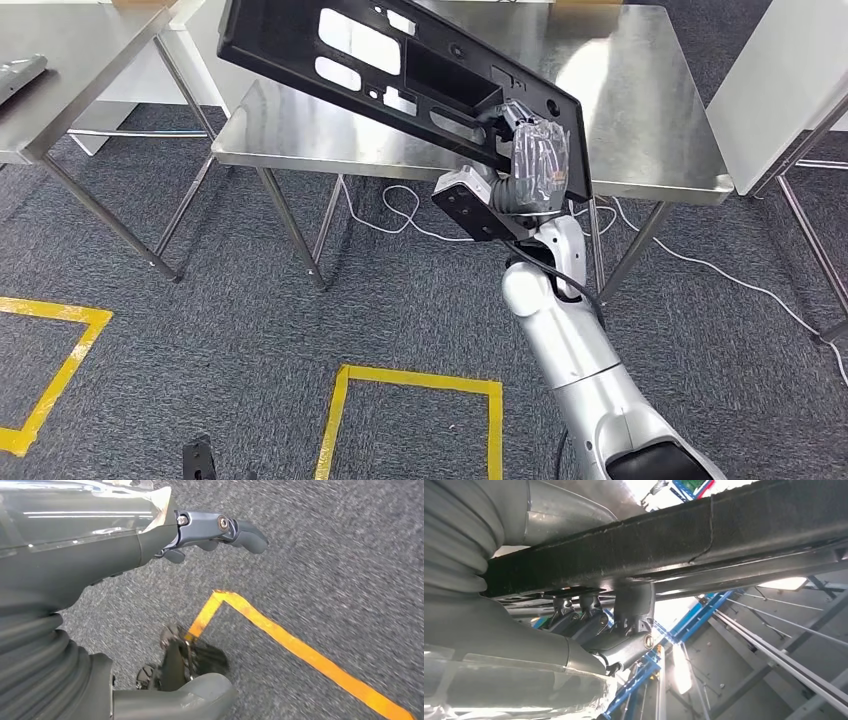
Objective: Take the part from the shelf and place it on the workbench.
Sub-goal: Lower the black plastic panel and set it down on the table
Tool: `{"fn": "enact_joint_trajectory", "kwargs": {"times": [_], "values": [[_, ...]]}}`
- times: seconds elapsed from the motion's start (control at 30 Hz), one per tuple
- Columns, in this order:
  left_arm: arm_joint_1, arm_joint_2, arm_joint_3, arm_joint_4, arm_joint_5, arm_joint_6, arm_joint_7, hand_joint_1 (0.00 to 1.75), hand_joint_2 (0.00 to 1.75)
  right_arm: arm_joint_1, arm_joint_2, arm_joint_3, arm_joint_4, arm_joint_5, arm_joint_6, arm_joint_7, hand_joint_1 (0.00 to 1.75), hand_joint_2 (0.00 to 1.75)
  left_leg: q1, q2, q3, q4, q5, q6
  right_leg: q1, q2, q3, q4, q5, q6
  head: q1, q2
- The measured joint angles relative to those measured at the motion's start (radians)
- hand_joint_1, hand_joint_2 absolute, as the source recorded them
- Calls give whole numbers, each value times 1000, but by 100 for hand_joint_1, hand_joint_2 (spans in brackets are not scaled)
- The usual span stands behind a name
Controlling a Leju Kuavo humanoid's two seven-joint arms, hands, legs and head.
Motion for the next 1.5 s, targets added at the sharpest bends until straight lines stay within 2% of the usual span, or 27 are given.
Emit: {"fn": "enact_joint_trajectory", "kwargs": {"times": [0.07, 0.17, 0.2, 0.23, 0.3, 0.37, 0.4, 0.5, 0.57, 0.6, 0.63, 0.67, 0.7, 0.73, 0.8, 0.87, 0.9, 0.97, 1.03, 1.07, 1.1, 1.2, 1.23, 1.3, 1.33, 1.4, 1.5], "values": [[0, 0, -3, 0, -1, 0, 0, 0, 175, 4, -1, -1, 0, -1, 0, 0, 173, 175, -20, -1, -10, -69, 8, 30, 12, 0, 35, -4, -26, -5, 0, 0], [2, 2, -4, -3, -3, 2, 1, 0, 175, 9, -2, -2, 2, -3, -2, -1, 173, 175, -69, -18, 42, -258, 198, 104, 24, 2, 90, -35, -63, -8, 6, 0], [2, 3, -6, -4, -3, 3, 1, 0, 175, 12, -3, -3, 2, -3, -3, -1, 173, 175, -79, -24, 64, -297, 243, 119, 27, 3, 115, -52, -69, -7, 7, 0], [1, 2, -7, -6, -4, 4, 1, 0, 175, 13, -4, -4, 2, -3, -5, -1, 173, 175, -83, -29, 84, -316, 253, 124, 30, 4, 136, -60, -64, 1, 9, 0], [-4, -1, -10, -7, -5, 6, 1, 0, 175, 11, -4, -6, -2, -3, -7, -1, 173, 175, -82, -26, 132, -343, 229, 124, 31, 3, 131, -15, -25, 23, 5, 0], [-7, -3, -11, -8, -5, 6, 1, 0, 175, 7, -6, -7, -5, -4, -10, -2, 173, 175, -80, -27, 177, -359, 204, 127, 30, 2, 50, 114, 9, 37, 4, 0], [-7, -4, -11, -8, -5, 6, 2, 0, 175, 8, -7, -7, -5, -4, -11, -2, 173, 175, -78, -28, 197, -362, 188, 128, 28, 2, 0, 177, 0, 31, 3, 0], [-6, -7, -11, -7, -5, 5, 3, 0, 175, 22, -13, -8, -5, -4, -11, -2, 173, 175, -73, -35, 261, -364, 128, 125, 19, 2, -118, 234, -135, 1, 3, 0], [-3, -8, -11, -7, -5, 6, 4, 0, 175, 31, -17, -9, -4, -4, -11, -2, 173, 175, -68, -41, 313, -363, 84, 114, 5, 0, -154, 169, -176, 23, 3, 0], [-1, -9, -11, -7, -5, 6, 4, 0, 175, 36, -20, -11, -3, -4, -11, -1, 173, 175, -67, -44, 334, -363, 61, 109, -4, -2, -161, 111, -133, 51, 4, 0], [1, -9, -11, -7, -5, 7, 4, 0, 175, 42, -24, -12, 0, -4, -11, -1, 173, 175, -67, -46, 357, -358, 36, 103, -9, -5, -163, 42, -49, 82, 5, 0], [3, -9, -11, -7, -4, 9, 5, 0, 175, 48, -28, -14, 2, -5, -11, -1, 173, 175, -68, -49, 373, -355, 10, 97, -12, -12, -156, -11, 40, 100, 6, 0], [4, -9, -11, -6, -3, 11, 5, 0, 175, 54, -30, -15, 4, -5, -11, -1, 173, 175, -68, -50, 390, -352, -14, 92, -10, -16, -147, -46, 113, 104, 4, 0], [4, -9, -11, -6, -2, 13, 6, 0, 175, 55, -31, -16, 4, -5, -11, 0, 173, 175, -67, -50, 406, -341, -29, 87, -7, -19, -137, -61, 150, 89, 4, 0], [-2, -9, -12, -7, -1, 15, 5, 0, 175, 46, -27, -18, -2, -5, -10, 1, 173, 175, -62, -43, 390, -272, -12, 79, -7, -19, -109, -58, 145, 45, 2, 0], [-8, -11, -13, -9, 0, 16, 3, 0, 175, 31, -22, -20, -7, -6, -10, 0, 173, 175, -55, -29, 301, -129, 40, 65, -13, -18, -70, -65, 121, 15, 1, 0], [-8, -12, -13, -10, 3, 16, 2, 0, 175, 27, -18, -21, -8, -6, -10, -3, 173, 175, -48, -22, 248, -64, 44, 55, -14, -18, -46, -72, 108, 9, 0, 0], [-6, -13, -13, -10, 12, 19, 2, 0, 175, 24, -13, -21, -4, -8, -9, -8, 173, 175, -33, -13, 154, -6, -23, 34, -20, -16, 10, -88, 76, 9, -1, 0], [-4, -10, -12, -10, 20, 22, 2, 0, 175, 20, -6, -22, 3, -10, -7, -9, 173, 175, -20, -7, 91, -37, -108, 18, -30, -13, 67, -99, 38, 18, -1, 0], [-3, -8, -12, -10, 22, 23, 2, 0, 175, 18, -3, -22, 7, -11, -7, -10, 173, 175, -15, -3, 73, -81, -112, 12, -37, -11, 95, -101, 17, 24, -2, 0], [-1, -7, -12, -10, 24, 23, 1, 0, 175, 15, 1, -22, 12, -12, -7, -10, 173, 175, -11, 2, 64, -145, -67, 8, -42, -11, 121, -102, -6, 31, -2, 0], [10, -1, -11, -8, 31, 20, 1, 0, 175, 9, 8, -22, 32, -14, -7, -11, 173, 175, -8, 15, 56, -320, 231, 12, -38, -6, 171, -100, -72, 58, -12, 0], [12, 0, -11, -8, 33, 19, 1, 0, 175, 6, 9, -22, 37, -13, -8, -11, 173, 175, -11, 16, 52, -330, 281, 17, -34, -5, 178, -103, -88, 67, -13, 0], [9, 1, -10, -9, 33, 16, 1, 0, 175, -7, 13, -23, 39, -9, -12, -12, 173, 175, -18, 10, 48, -306, 271, 28, -32, -7, 194, -118, -112, 83, -8, 0], [7, 1, -10, -10, 33, 16, 0, 0, 175, -14, 13, -24, 40, -6, -16, -13, 173, 175, -21, 8, 51, -304, 260, 37, -34, -8, 197, -112, -123, 84, -7, 0], [4, 2, -10, -12, 33, 16, -3, 0, 175, -21, 11, -27, 46, 6, -32, -12, 173, 175, -26, 2, 68, -308, 242, 59, -28, -9, 156, -20, -168, 66, -5, 0], [8, 2, -11, -12, 34, 20, -13, 0, 175, -18, -3, -38, 80, 36, -75, 3, 173, 175, -40, -12, 96, -309, 214, 81, -3, -9, 6, 197, -224, 39, -2, 0]]}}
